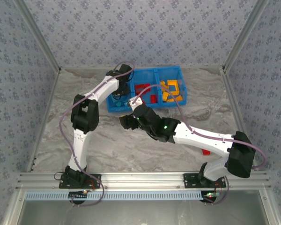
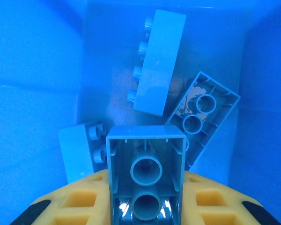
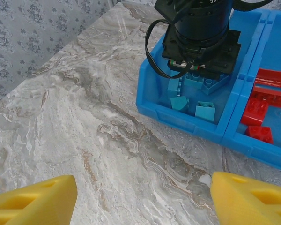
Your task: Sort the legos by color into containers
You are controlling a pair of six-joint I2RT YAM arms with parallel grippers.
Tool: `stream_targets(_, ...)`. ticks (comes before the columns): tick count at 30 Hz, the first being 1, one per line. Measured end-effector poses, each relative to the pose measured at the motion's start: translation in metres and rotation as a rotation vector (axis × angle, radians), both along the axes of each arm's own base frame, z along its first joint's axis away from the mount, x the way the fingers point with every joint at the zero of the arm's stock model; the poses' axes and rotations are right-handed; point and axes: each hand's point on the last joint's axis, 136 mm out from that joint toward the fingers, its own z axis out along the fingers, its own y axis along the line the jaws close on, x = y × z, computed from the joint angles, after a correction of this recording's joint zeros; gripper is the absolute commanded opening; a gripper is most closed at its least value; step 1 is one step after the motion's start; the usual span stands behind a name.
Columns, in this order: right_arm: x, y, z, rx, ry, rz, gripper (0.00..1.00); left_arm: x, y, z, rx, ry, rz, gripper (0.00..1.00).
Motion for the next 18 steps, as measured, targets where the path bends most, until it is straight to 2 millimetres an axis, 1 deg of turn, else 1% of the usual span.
stream_targets(1, 0.000, 0.000, -0.001, 0.001, 0.002, -0.001, 0.78, -0.001, 0.000, -0.001, 0.000, 0.004, 0.005, 0.41)
stream_targets(2, -0.001, -0.001, -0.003, 0.000, 0.005, -0.002, 0.78, -0.001, 0.001, 0.000, 0.001, 0.004, 0.011, 0.45)
stream_targets(4, -0.001, -0.002, -0.006, -0.002, 0.011, -0.006, 0.78, -0.002, 0.002, 0.000, 0.002, 0.010, 0.022, 0.49)
stream_targets(8, -0.001, -0.004, -0.008, 0.000, 0.019, -0.013, 0.79, -0.004, 0.004, -0.001, -0.001, 0.019, 0.036, 0.60)
stream_targets(10, -0.002, -0.007, -0.007, 0.002, 0.019, -0.014, 0.79, -0.005, 0.004, 0.000, -0.002, 0.020, 0.040, 0.63)
stream_targets(12, -0.004, -0.012, -0.005, 0.003, 0.017, -0.018, 0.79, -0.006, 0.003, 0.006, -0.005, 0.013, 0.038, 0.64)
stream_targets(14, -0.005, -0.018, -0.002, 0.002, 0.015, -0.025, 0.79, -0.009, 0.004, 0.017, -0.015, -0.002, 0.037, 0.65)
stream_targets(15, -0.005, -0.022, 0.000, 0.004, 0.012, -0.031, 0.80, -0.013, 0.003, 0.027, -0.024, -0.013, 0.033, 0.65)
stream_targets(18, -0.003, -0.036, 0.008, 0.011, 0.004, -0.062, 0.81, -0.023, 0.004, 0.064, -0.067, -0.073, 0.028, 0.68)
